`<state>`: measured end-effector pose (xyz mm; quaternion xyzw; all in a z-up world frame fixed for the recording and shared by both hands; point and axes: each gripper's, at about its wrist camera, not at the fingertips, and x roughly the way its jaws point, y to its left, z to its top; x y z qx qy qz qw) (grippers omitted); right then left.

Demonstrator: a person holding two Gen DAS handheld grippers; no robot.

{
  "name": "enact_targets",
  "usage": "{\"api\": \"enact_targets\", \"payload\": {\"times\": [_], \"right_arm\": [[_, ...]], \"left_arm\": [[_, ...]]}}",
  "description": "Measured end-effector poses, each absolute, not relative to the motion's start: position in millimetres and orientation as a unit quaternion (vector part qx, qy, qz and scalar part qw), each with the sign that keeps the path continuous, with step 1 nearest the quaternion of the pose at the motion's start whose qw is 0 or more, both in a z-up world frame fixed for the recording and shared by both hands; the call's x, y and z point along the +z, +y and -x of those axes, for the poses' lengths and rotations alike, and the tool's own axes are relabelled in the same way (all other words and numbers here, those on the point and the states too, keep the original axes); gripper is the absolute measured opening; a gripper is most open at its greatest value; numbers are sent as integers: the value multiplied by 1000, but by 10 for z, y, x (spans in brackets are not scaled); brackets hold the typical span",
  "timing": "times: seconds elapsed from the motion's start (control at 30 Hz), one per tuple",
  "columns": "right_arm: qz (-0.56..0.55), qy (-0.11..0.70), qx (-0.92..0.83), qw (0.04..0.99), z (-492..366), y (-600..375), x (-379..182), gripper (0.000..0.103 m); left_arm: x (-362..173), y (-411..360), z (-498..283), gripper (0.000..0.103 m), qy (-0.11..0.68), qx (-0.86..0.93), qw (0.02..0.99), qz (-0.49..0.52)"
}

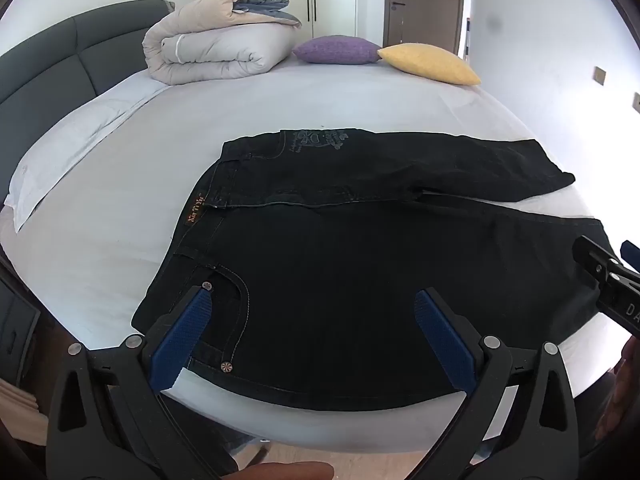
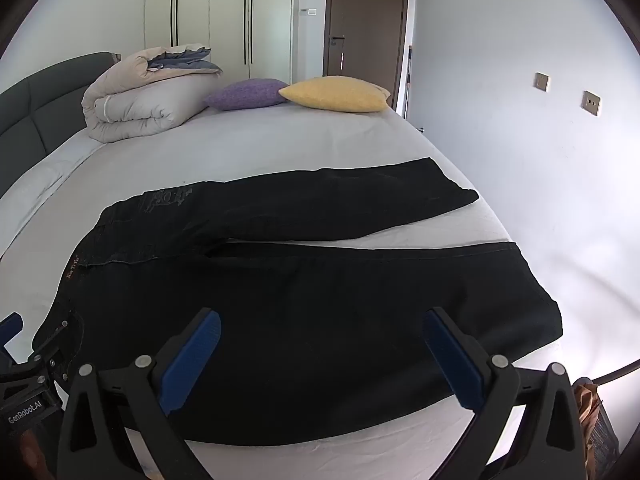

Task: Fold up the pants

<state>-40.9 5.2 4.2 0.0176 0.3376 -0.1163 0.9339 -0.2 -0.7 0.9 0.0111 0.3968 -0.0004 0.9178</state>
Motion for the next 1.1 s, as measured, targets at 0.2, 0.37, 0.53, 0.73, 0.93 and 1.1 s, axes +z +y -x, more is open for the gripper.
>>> {"api": "enact_targets", "payload": {"times": [0.2, 0.37, 0.53, 0.73, 0.93, 1.1], "right_arm": [[-18, 338, -117, 934, 415, 56, 36, 103], [-19, 338, -116, 934, 417, 56, 35, 103], [-19, 340, -116, 933, 415, 56, 39, 103], [-18, 340, -115, 933, 426, 196, 3, 103], [-18, 341, -115, 933, 431, 219, -39, 103], [-18, 341, -115, 933, 421, 200, -38, 103]], "left_arm": [[22, -2, -11, 103, 397, 2, 918, -6], [16, -17, -32, 103, 397, 3, 918, -7], [8, 36, -8, 103, 395, 4, 919, -4], [3, 58, 4, 103, 395, 4, 919, -3], [-15, 65, -3, 103, 396, 4, 918, -1], [-20, 75, -2, 103, 396, 4, 918, 0]]}}
